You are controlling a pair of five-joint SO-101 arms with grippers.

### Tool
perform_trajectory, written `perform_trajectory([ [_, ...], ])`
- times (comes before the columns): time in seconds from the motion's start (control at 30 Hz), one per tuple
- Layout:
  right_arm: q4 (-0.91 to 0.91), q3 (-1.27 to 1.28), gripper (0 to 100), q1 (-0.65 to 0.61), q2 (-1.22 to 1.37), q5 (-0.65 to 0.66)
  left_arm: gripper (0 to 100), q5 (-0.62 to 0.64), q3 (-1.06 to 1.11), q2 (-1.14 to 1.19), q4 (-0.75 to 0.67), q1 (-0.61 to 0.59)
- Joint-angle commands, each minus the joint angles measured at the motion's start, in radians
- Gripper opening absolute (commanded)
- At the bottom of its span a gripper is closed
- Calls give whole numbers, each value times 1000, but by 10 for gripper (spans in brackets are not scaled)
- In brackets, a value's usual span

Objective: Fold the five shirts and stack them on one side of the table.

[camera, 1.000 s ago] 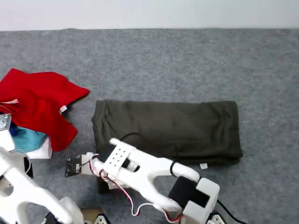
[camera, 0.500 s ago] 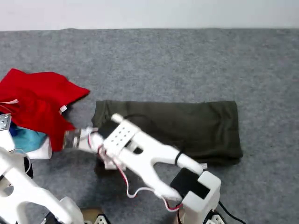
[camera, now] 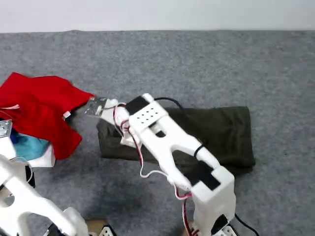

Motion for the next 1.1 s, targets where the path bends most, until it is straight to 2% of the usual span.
perform_trajectory([
  [0.0, -5, -98, 24, 50, 36, 6, 5, -6, -10, -29, -11, 3],
  [0.13, 47, -155, 133, 84, 81, 2, 5, -6, -10, -31, -8, 3],
  [0.23, 74, -195, 195, 119, 85, -57, 5, -26, -10, -31, -6, 3],
  [0.47, 104, -216, 206, 185, 65, -68, 5, -32, -10, -31, -6, 3],
  [0.63, 229, -241, 187, 157, -4, -71, 5, -32, -10, -31, -6, 3],
  [0.83, 348, -245, 12, 102, -56, -72, 5, -32, -10, -31, -6, 5],
  [1.07, 314, -241, 17, 88, 12, -74, 5, -28, -8, -35, -5, 69],
])
